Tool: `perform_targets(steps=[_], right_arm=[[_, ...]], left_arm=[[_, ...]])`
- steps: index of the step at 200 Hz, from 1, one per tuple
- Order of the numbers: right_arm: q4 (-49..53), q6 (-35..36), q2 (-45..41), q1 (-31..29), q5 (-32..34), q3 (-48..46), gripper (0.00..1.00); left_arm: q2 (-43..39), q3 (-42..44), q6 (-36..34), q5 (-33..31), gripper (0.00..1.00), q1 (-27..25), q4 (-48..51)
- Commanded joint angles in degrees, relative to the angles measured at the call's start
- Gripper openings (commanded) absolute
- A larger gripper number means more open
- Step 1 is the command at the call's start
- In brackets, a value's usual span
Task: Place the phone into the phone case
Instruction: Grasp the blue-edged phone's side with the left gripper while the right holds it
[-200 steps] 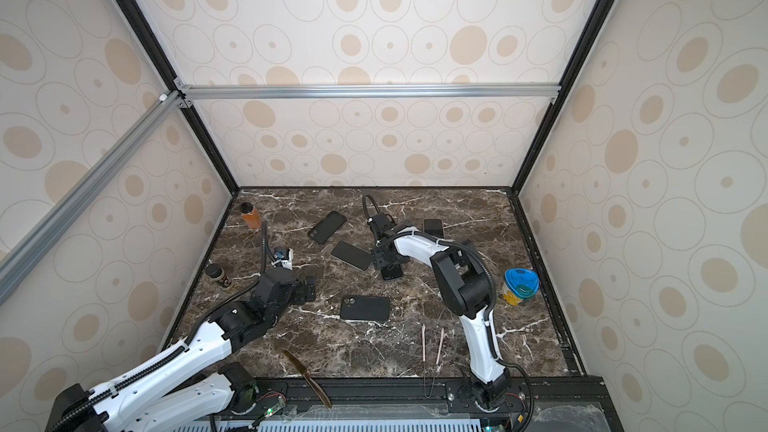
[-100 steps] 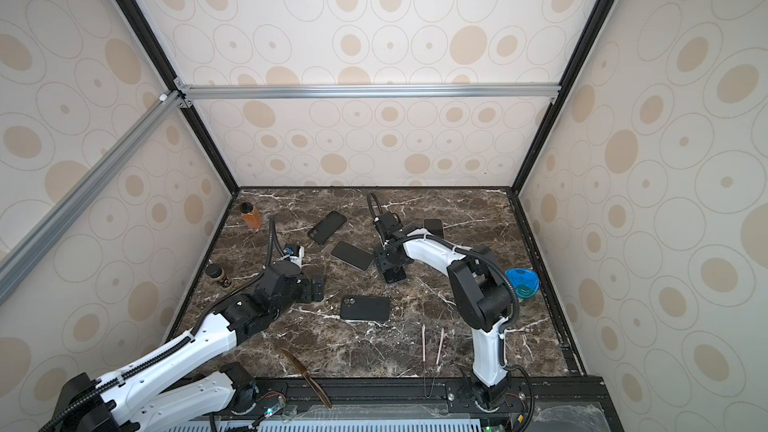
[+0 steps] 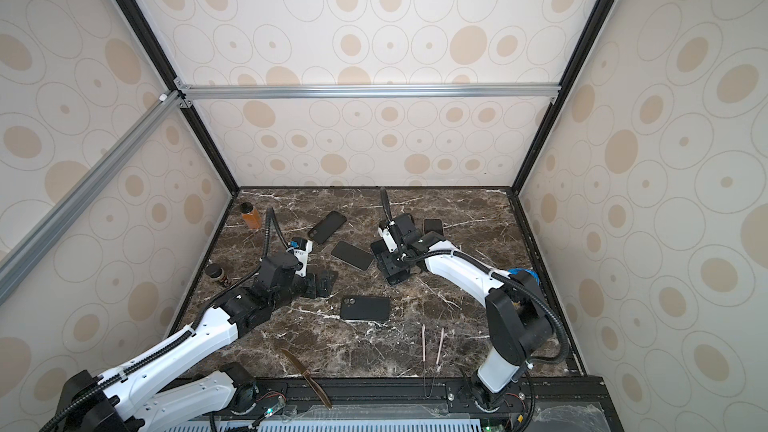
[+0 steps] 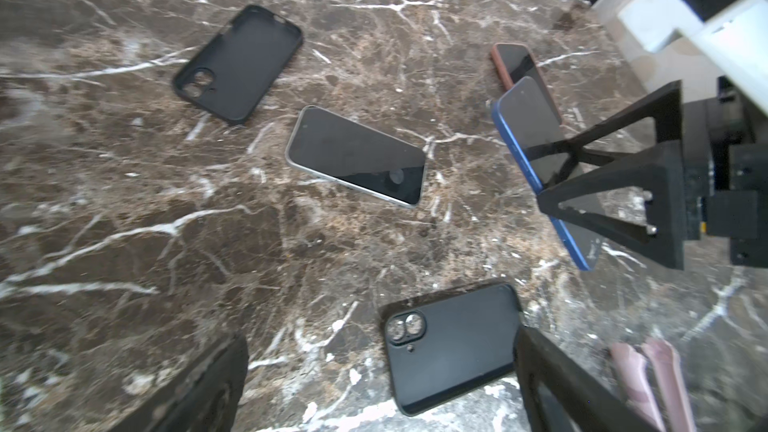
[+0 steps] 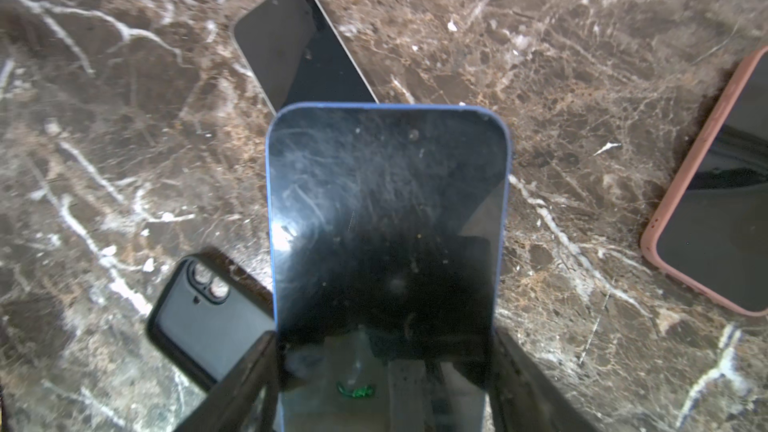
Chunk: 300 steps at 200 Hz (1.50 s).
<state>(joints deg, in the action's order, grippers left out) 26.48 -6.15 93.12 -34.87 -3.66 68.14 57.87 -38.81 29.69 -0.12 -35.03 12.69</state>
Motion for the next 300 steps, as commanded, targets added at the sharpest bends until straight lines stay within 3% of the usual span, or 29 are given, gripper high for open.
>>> perform_targets(steps=[1,55,125,176,269,300], right_arm=[[-4.55,3.57,-4.71,-1.65,-0.62,-2.66,0.03],[-9.09,7.58,-12.34,-5.10,1.70,-8.90,0.04],[-12.24,11.46,-19.12,-8.24,1.17,-12.40,0.05],[-12.06,13.00,-22.53,-9.44,-1.07,-13.04,0.05],[-11.59,15.50,-24.66,-12.50,-2.16,-12.70,0.05],[-10.38,17.13,-24.23,-13.63,-1.03,-11.89,0.06]], left_arm=[[0.10,-2.41,0.16,7.63,1.00,1.34,-3.28],[-0.12,-3.66,2.52,19.83,1.00,2.54,-6.89],[-0.12,-2.62,6.11,29.21,0.95,3.71,-11.70],[-0.04,0.34,11.71,39.42,0.85,5.85,-20.87],[6.02,-2.21,14.16,50.14,0.68,8.21,-26.35],[6.95,-2.82,13.99,51.25,0.56,8.57,-26.05]])
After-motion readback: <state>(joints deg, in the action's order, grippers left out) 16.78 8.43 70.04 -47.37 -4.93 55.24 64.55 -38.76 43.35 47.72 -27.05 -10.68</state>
